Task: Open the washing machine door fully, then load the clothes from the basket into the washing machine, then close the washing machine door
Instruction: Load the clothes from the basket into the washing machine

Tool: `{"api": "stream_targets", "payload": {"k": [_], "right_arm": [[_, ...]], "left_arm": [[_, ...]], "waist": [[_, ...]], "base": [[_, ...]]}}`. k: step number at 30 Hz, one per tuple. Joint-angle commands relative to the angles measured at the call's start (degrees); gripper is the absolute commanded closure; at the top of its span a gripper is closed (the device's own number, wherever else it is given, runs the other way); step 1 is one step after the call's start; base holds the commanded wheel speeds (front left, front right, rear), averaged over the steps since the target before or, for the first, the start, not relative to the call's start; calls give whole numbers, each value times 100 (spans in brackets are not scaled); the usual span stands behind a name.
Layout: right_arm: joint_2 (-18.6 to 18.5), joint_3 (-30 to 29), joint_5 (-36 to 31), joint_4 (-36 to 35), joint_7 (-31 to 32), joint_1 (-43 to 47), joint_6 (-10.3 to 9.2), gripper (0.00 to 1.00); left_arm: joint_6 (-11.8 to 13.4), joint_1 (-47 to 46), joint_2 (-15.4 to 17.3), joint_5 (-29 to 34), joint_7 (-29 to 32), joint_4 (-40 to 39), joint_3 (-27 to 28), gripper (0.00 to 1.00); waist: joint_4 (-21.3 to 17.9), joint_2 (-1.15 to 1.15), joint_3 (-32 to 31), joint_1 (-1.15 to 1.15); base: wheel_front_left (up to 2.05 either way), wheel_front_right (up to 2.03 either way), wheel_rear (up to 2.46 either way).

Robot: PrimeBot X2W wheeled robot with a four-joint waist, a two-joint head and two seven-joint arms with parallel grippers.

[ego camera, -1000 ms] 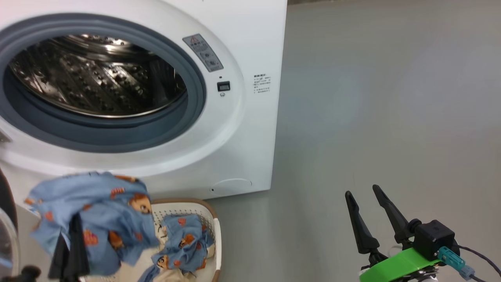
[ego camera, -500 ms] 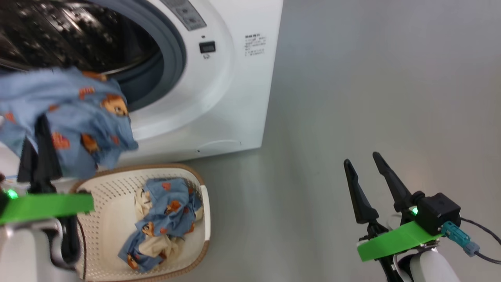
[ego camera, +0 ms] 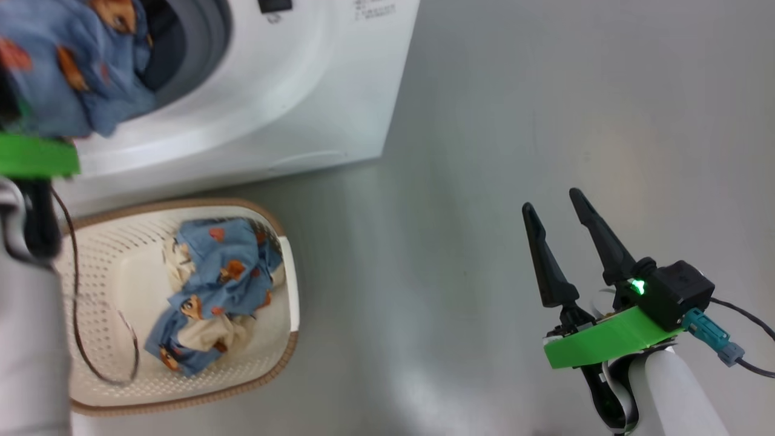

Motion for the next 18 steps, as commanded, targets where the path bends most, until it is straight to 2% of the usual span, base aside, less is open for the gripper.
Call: {"api": "stream_targets", "payload": {"k": [1,5,8,15,18], "right_arm": [[8,147,-31,-154,-28,-14,9,0],[8,210,3,-163,-28,-91,9,0],[8,260,44,-155,-28,-134,9,0],[8,391,214,-114,-28,-273,9,0],[8,514,291,-100,-28,-368,9,0]], "left_arm": [[-16,-191,329,-41,-29,-43,75,100],[-16,-804,525,-186,-9,470,-97,100],[-17,-1306,657,-331,255,860,-316,100],[-17,-2339,1001,-655,1125,1324,-1180,100],[-17,-2755,1191,-999,1571,1430,-1404,100]], "waist": [[-145,0,311,-1],[-203,0,531,-1],[-232,0,698,-1],[-316,0,1071,-1],[-404,0,1250,-1]], "base": [[0,0,0],[0,0,0],[0,0,0],[0,0,0],[0,0,0]]}}
